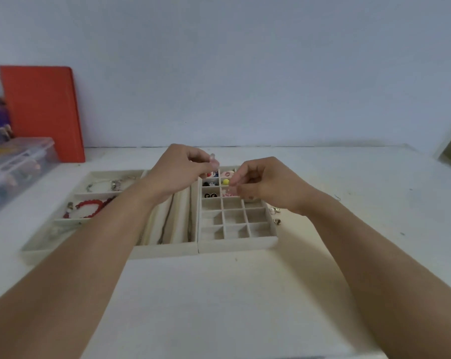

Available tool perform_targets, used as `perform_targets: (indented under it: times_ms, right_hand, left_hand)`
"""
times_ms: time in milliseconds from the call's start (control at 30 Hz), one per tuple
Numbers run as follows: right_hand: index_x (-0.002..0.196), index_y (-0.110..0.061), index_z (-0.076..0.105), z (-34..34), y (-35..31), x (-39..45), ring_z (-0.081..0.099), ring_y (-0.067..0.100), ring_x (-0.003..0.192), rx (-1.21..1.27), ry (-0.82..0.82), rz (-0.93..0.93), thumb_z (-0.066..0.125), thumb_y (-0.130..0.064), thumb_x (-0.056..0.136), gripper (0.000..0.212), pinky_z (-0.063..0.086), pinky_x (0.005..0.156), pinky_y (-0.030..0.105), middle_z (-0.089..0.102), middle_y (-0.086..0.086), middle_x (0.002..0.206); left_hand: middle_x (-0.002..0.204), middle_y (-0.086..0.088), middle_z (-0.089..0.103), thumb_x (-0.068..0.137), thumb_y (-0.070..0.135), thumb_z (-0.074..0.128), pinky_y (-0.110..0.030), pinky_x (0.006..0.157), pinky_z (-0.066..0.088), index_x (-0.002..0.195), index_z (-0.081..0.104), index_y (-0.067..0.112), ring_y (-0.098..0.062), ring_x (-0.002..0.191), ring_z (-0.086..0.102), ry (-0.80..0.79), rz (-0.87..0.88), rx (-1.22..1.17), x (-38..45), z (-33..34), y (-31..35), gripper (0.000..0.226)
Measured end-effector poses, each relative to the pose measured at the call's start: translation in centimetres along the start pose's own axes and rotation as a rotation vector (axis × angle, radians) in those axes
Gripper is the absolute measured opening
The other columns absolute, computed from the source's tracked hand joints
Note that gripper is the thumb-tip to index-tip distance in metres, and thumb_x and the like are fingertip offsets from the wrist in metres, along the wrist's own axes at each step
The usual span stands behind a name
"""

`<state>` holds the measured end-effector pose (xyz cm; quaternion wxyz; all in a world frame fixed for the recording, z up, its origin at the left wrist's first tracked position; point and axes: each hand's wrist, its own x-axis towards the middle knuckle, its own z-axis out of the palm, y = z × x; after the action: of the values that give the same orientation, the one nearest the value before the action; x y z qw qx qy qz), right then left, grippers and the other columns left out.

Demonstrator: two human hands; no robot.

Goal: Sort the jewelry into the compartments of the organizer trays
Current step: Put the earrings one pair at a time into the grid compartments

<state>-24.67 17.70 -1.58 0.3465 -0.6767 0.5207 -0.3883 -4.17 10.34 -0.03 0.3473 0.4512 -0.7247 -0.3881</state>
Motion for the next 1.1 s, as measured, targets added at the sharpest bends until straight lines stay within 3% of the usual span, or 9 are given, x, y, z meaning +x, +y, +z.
perform_targets:
  times_ms: [67, 200, 300, 400, 500, 767, 967, 1100]
  right_hand:
    - [0.086, -0.009, 0.073, 1.0, 0.1, 0.4, 0.069, 0.009, 0.075, -0.055, -0.006, 0.009, 0.078, -0.006, 0.083, 0.006, 0.055, 0.074, 0.025, 0.077, 0.002, 0.083]
    - [0.080, -0.019, 0.071, 2.9, 0.3, 2.0, 0.069, 0.011, 0.071, -0.260, 0.007, 0.013, 0.079, -0.013, 0.081, 0.009, 0.056, 0.079, 0.036, 0.076, -0.001, 0.079]
    - [0.081, -0.023, 0.071, 3.2, 0.0, 2.9, 0.069, 0.009, 0.073, -0.401, 0.017, 0.031, 0.078, -0.019, 0.081, 0.009, 0.056, 0.076, 0.031, 0.075, -0.006, 0.078]
    - [0.083, -0.023, 0.074, 3.5, -0.4, 3.4, 0.065, 0.002, 0.070, -0.478, 0.008, 0.016, 0.080, -0.020, 0.081, 0.007, 0.053, 0.068, 0.021, 0.073, -0.009, 0.077]
    - [0.082, -0.024, 0.076, 4.0, -0.4, 3.8, 0.055, -0.004, 0.060, -0.546, 0.000, 0.015, 0.082, -0.022, 0.079, 0.007, 0.039, 0.057, 0.009, 0.064, -0.014, 0.070]
    - [0.081, -0.026, 0.075, 4.7, 0.5, 3.9, 0.054, 0.006, 0.064, -0.539, 0.032, 0.090, 0.080, -0.024, 0.079, 0.005, 0.044, 0.060, 0.022, 0.061, -0.008, 0.073]
    - [0.079, -0.023, 0.077, 5.1, 0.5, 3.9, 0.049, 0.002, 0.054, -0.537, 0.075, 0.149, 0.084, -0.028, 0.075, 0.010, 0.031, 0.047, 0.013, 0.055, -0.011, 0.061]
    - [0.077, -0.023, 0.076, 5.3, 0.3, 3.9, 0.049, 0.003, 0.056, -0.527, 0.102, 0.187, 0.088, -0.031, 0.072, 0.015, 0.033, 0.051, 0.019, 0.054, -0.012, 0.061]
  left_hand:
    - [0.071, 0.010, 0.072, 0.086, 0.015, 0.078, -0.013, 0.063, 0.049, 0.087, 0.078, 0.014, 0.000, 0.059, 0.064, 0.005, 0.019, -0.002, -0.1, -0.5, 0.3, 0.002]
    - [0.077, 0.001, 0.076, 0.086, 0.012, 0.078, -0.016, 0.063, 0.052, 0.090, 0.077, 0.010, -0.003, 0.062, 0.069, 0.019, 0.017, -0.034, -0.3, -1.7, 0.2, 0.005]
    - [0.076, -0.007, 0.076, 0.083, 0.009, 0.080, -0.012, 0.056, 0.049, 0.091, 0.076, 0.006, -0.005, 0.059, 0.069, 0.011, 0.015, -0.062, -0.2, -1.9, -0.1, 0.009]
    - [0.069, -0.004, 0.074, 0.081, 0.008, 0.082, -0.015, 0.058, 0.051, 0.090, 0.075, 0.006, -0.008, 0.059, 0.070, -0.012, 0.007, -0.078, 0.1, -1.9, -0.5, 0.012]
    - [0.065, -0.002, 0.073, 0.080, 0.006, 0.082, -0.016, 0.057, 0.052, 0.090, 0.074, 0.005, -0.010, 0.058, 0.070, -0.023, -0.005, -0.098, 0.3, -1.9, -0.5, 0.013]
    - [0.066, -0.001, 0.072, 0.082, 0.005, 0.081, -0.014, 0.053, 0.050, 0.093, 0.073, 0.004, -0.009, 0.056, 0.069, -0.026, -0.005, -0.095, 0.2, -1.9, -0.3, 0.014]
    - [0.068, 0.001, 0.073, 0.083, 0.006, 0.080, -0.013, 0.056, 0.050, 0.094, 0.075, 0.007, -0.008, 0.060, 0.070, -0.031, 0.009, -0.060, 0.2, -1.6, -0.3, 0.012]
    - [0.069, 0.002, 0.074, 0.083, 0.008, 0.079, -0.014, 0.056, 0.050, 0.093, 0.075, 0.009, -0.008, 0.062, 0.071, -0.033, 0.019, -0.048, 0.2, -1.7, -0.2, 0.011]
